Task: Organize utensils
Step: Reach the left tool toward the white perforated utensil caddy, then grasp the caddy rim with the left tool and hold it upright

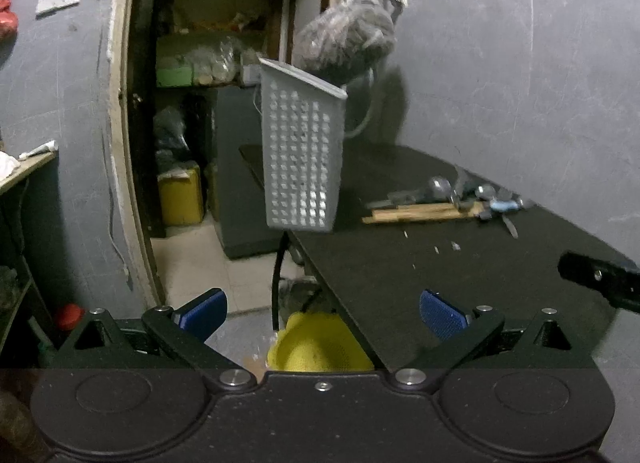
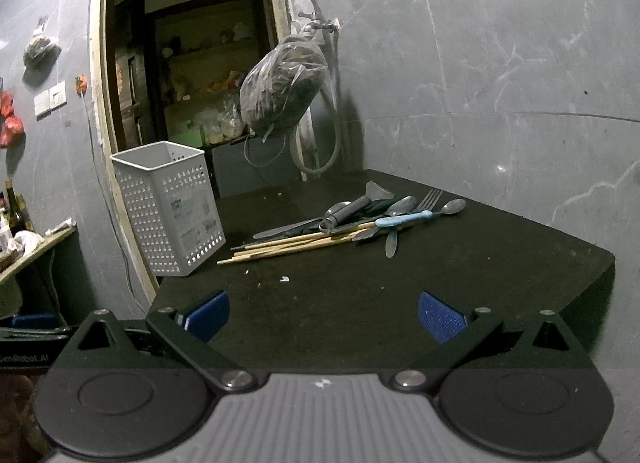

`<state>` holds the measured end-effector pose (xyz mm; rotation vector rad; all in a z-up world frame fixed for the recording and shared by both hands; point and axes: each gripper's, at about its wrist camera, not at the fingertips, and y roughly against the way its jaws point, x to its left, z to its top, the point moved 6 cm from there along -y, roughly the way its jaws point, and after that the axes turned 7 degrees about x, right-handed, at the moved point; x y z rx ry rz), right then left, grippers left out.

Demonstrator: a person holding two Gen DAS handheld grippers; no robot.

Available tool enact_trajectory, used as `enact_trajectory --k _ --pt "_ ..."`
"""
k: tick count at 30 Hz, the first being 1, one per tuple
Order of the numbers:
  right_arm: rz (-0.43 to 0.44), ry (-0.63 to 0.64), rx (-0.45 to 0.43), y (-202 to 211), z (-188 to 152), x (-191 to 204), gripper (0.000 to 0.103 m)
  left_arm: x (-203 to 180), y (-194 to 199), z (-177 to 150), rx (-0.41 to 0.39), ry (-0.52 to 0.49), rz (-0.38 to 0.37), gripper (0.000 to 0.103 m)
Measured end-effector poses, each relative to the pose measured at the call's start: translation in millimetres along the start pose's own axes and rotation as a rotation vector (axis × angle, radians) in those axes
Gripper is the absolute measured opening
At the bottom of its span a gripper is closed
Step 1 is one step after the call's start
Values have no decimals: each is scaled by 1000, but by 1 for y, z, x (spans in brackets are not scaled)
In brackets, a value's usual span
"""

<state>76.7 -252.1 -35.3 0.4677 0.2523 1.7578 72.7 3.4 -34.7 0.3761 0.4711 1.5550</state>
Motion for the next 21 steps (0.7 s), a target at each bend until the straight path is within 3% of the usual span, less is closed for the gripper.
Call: enact_trajectory --k 4,11,21 --pt "15 -28 -9 -4 1 -5 103 8 -3 10 -67 2 44 102" --pt "37 -70 -16 -15 4 -17 103 15 -27 33 -85 -24 71 102" --pt "13 -99 7 -38 18 -36 103 10 -71 97 -163 -66 88 102"
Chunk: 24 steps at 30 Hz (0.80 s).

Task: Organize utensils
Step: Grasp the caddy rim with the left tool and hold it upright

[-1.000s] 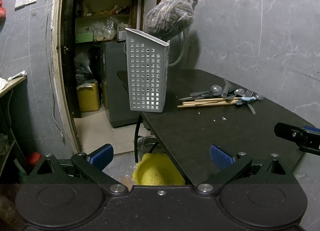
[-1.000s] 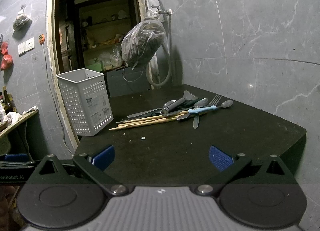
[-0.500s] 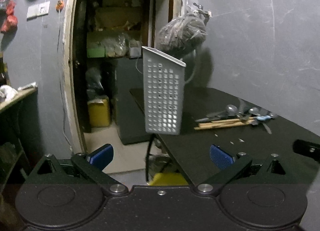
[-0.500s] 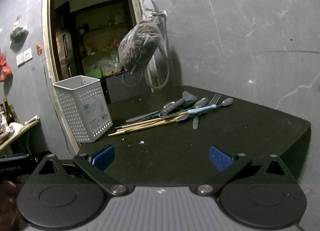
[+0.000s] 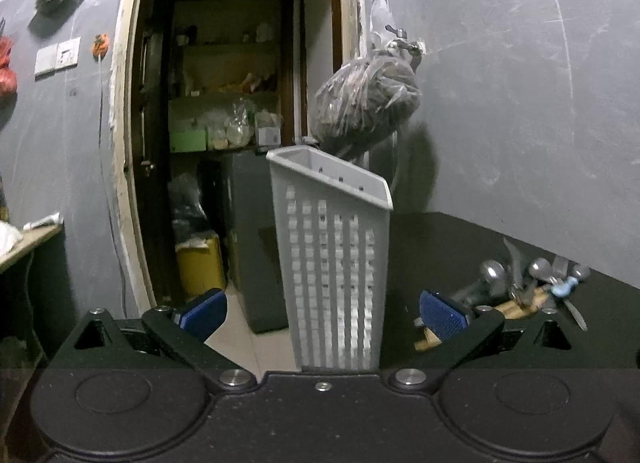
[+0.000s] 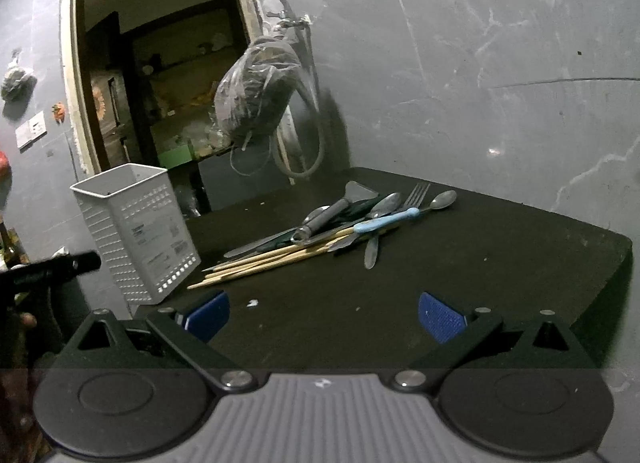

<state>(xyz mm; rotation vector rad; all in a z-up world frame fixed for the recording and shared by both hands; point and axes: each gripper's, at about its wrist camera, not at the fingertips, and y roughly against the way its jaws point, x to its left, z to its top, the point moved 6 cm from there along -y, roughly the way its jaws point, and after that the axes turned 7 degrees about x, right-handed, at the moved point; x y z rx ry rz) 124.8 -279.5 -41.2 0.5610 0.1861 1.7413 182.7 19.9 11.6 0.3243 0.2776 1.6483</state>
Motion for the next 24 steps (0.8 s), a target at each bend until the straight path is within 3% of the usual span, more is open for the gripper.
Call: enact_trajectory --k 9,18,20,24 --pt "-54 -4 16 -15 17 -8 103 -10 -49 28 4 -33 12 102" --pt "-97 39 28 -30 33 -5 103 -8 -67 34 20 15 -22 102" --pt "-106 41 27 -32 37 -4 103 -7 -67 35 10 32 -32 99" --pt "-106 39 26 -36 42 -2 103 -7 -68 35 15 33 -35 85"
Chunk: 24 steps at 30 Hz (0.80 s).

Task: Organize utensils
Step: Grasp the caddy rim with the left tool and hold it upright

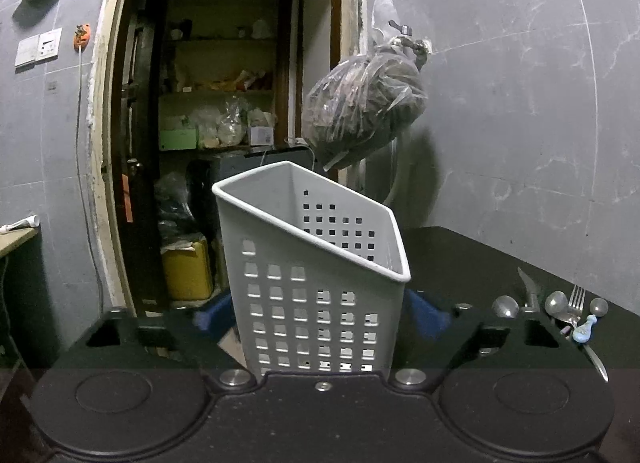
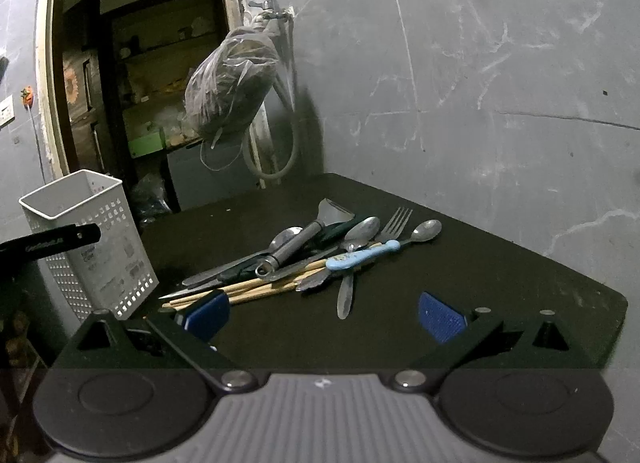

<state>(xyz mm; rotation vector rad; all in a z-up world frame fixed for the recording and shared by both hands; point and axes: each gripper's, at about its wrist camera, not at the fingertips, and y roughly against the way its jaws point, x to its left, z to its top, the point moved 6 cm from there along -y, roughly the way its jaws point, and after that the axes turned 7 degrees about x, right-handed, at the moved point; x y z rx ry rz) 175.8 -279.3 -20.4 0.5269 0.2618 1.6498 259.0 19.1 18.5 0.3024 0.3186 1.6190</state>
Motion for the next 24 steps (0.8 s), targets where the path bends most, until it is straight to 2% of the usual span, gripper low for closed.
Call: enact_trajectory --k 2,12,24 --pt "3 7 5 -1 0 2 103 0 0 -1 7 3 4 80" --pt "16 0 10 2 -3 3 103 3 11 -3 20 15 5 77" --pt "44 -16 4 4 -2 0 103 -13 48 -16 66 -32 -92 77"
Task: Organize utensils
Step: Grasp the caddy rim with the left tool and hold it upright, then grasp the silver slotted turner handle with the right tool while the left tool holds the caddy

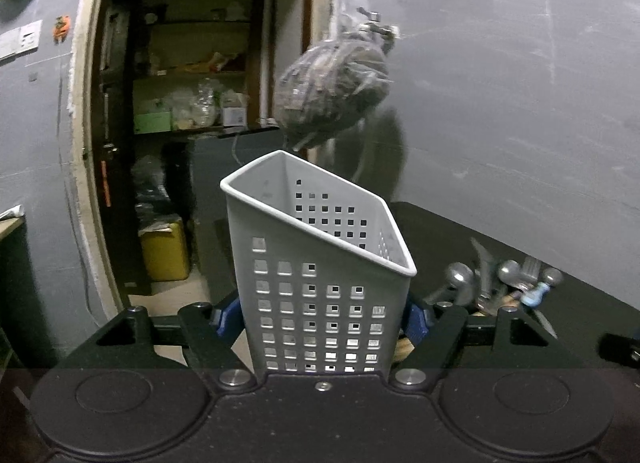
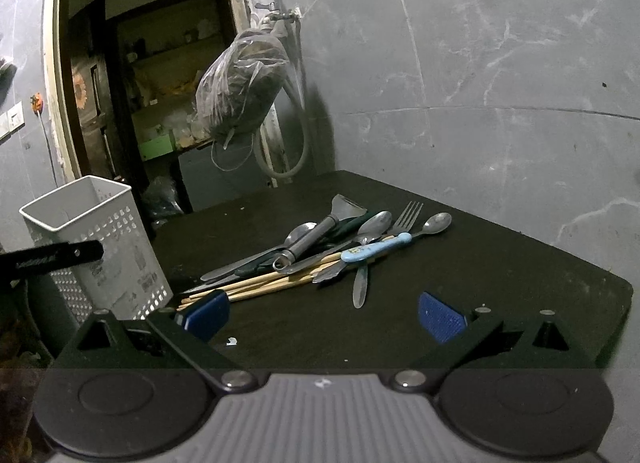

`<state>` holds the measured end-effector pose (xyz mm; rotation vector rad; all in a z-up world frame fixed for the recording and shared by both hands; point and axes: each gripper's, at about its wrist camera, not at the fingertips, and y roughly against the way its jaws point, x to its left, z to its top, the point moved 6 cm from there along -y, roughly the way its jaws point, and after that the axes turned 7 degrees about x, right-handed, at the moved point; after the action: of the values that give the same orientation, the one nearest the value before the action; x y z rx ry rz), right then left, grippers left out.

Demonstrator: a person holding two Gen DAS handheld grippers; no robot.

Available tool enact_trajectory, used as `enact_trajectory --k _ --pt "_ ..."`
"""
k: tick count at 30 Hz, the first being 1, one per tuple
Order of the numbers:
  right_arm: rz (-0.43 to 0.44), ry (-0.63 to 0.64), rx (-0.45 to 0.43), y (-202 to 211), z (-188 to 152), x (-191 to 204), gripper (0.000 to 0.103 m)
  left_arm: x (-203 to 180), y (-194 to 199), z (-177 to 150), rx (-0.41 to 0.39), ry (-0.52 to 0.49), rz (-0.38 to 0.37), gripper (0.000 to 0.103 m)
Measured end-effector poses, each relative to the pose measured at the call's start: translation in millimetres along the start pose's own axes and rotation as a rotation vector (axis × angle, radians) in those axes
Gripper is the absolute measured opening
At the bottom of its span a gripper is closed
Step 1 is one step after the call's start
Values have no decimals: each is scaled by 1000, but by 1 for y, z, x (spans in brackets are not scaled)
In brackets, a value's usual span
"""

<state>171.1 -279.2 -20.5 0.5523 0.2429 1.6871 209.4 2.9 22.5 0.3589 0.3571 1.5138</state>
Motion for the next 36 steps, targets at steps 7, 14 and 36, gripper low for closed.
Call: enact_trajectory --k 7,14,36 --pt "-1 -9 3 3 -3 -4 103 -18 22 -13 11 -16 -48 77" --pt "-22 -10 23 0 -5 -7 103 -26 32 -20 8 -19 -72 77" --pt "25 142 111 -104 82 2 103 -33 48 -26 0 -67 -128 77"
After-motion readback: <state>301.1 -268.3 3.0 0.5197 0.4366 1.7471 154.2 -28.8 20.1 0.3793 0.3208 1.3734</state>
